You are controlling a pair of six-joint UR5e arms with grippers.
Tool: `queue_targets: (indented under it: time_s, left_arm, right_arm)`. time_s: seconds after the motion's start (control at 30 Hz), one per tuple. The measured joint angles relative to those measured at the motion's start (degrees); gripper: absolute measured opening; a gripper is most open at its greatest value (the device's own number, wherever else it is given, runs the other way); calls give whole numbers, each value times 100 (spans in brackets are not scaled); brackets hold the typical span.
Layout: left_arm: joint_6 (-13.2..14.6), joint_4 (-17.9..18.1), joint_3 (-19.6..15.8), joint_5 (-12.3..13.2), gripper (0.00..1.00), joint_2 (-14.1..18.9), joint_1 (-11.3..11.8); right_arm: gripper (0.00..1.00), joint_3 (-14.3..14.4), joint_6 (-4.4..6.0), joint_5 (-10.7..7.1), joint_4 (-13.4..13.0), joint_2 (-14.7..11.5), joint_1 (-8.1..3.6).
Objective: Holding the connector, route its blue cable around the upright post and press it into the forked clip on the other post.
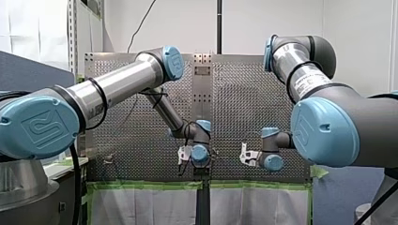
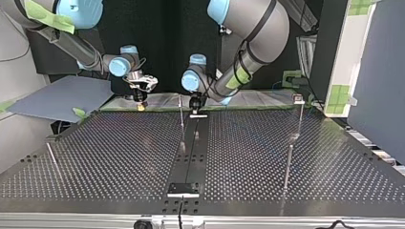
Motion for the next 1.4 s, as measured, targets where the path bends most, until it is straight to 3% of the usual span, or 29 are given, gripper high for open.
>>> queue_targets:
  time_s: [0.8, 0.87, 0.9, 0.97, 1.0, 1.03, 1.13, 1.2, 1.27, 1.3, 1.37, 1.4]
  left_arm:
    - [7, -127, 108, -26, 0, 1, 4]
    - [10, -127, 108, -24, 24, 1, 0]
    - [11, -127, 108, -22, 24, 0, -1]
    - [13, -128, 109, -12, 42, -1, -3]
    - [15, -129, 108, -8, 42, -1, -3]
    - [17, -134, 107, -5, 54, 1, -4]
    - [34, -184, 106, -7, 62, 4, 0]
    - [68, -245, 106, -9, 62, 5, 9]
    - [114, -322, 104, -16, 77, 5, 17]
    - [133, -358, 103, -21, 77, 6, 21]
    - [166, -446, 103, -63, 95, 6, 26]
    - [180, -486, 103, -92, 95, 8, 25]
  right_arm:
    - [0, -82, -12, 1, 85, -1, 34]
    - [0, -82, -10, 1, 86, -1, 35]
    - [0, -82, -10, 0, 86, -1, 37]
    - [0, -82, -10, 0, 88, -1, 41]
    - [0, -82, -11, 0, 89, -1, 41]
    - [0, -83, -11, 0, 92, -1, 42]
    - [0, -83, -14, 0, 102, -1, 43]
    - [0, -83, -20, 0, 109, -1, 43]
    - [0, -83, -29, -1, 121, -1, 45]
    - [0, -83, -33, -1, 126, -1, 44]
    - [0, -83, -40, -1, 135, -1, 49]
    - [0, -83, -43, 0, 137, -1, 50]
